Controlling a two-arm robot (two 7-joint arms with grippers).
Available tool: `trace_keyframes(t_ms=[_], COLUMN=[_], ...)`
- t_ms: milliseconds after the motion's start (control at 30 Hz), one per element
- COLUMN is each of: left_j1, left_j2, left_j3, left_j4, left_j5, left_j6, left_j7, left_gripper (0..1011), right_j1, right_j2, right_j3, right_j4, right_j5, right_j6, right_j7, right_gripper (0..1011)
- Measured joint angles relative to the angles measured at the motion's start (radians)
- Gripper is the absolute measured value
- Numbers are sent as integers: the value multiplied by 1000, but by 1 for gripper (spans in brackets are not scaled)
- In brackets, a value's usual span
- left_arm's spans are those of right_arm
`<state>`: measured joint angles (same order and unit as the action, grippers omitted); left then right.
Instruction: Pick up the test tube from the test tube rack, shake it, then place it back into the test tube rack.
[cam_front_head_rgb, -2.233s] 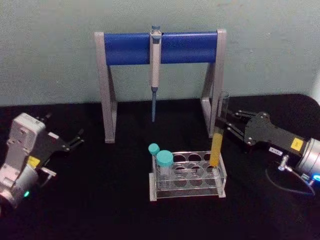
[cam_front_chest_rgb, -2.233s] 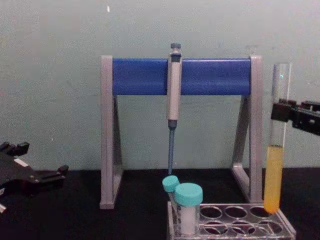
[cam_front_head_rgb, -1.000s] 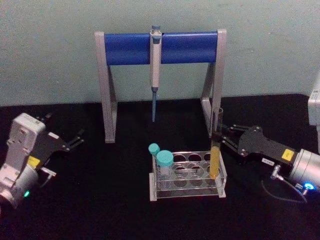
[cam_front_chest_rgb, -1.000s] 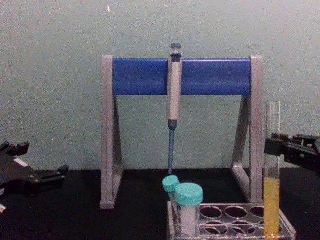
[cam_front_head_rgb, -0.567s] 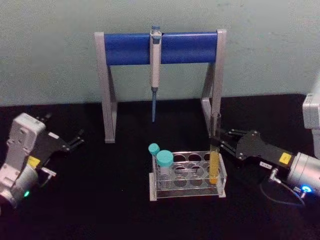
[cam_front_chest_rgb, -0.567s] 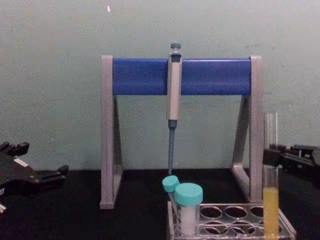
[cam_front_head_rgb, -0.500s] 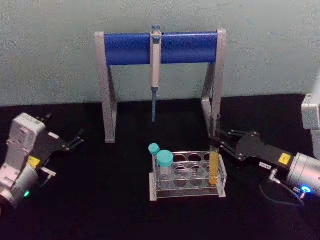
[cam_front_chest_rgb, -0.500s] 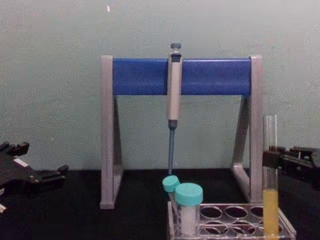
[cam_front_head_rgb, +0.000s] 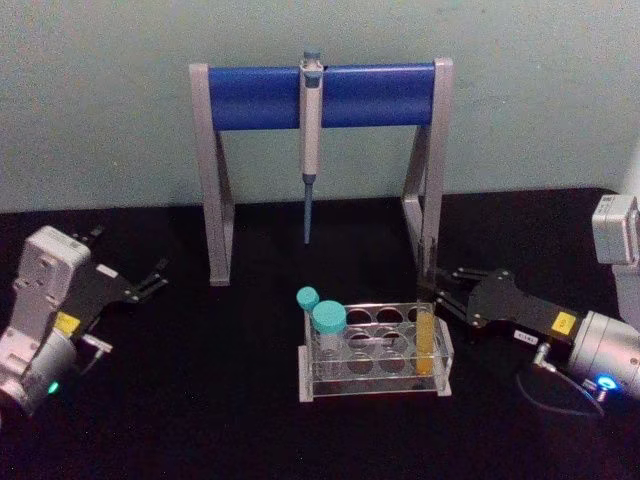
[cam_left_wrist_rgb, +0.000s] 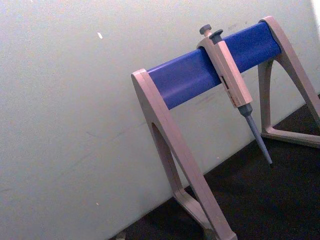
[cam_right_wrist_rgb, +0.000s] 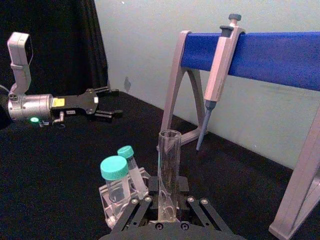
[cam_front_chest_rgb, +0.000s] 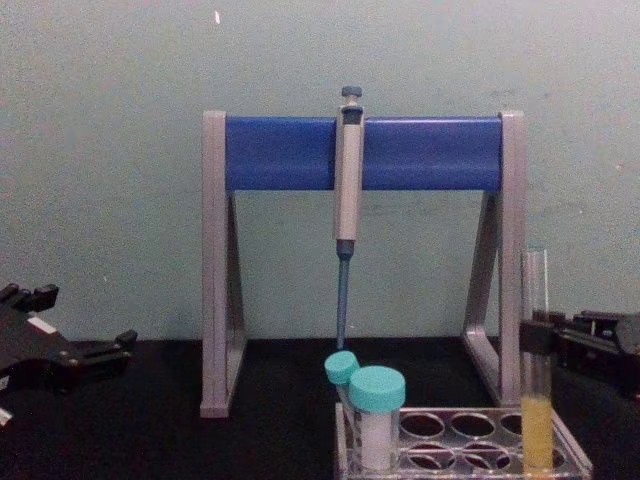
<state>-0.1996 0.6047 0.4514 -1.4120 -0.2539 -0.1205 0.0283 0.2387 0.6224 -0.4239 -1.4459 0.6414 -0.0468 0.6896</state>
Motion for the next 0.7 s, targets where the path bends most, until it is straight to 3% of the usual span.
trace_keyframes(t_ms=[700], left_j1=[0], left_j2=[0], left_j3=[0], left_j4=[0], left_j5=[0], left_j6=[0], left_j7=[0], left_gripper=[1001], right_j1=[8], right_j2=[-1], right_j3=[-13], right_j4=[12], right_j5=[-21], right_j6=[19], right_j7=[-7], right_gripper=[226])
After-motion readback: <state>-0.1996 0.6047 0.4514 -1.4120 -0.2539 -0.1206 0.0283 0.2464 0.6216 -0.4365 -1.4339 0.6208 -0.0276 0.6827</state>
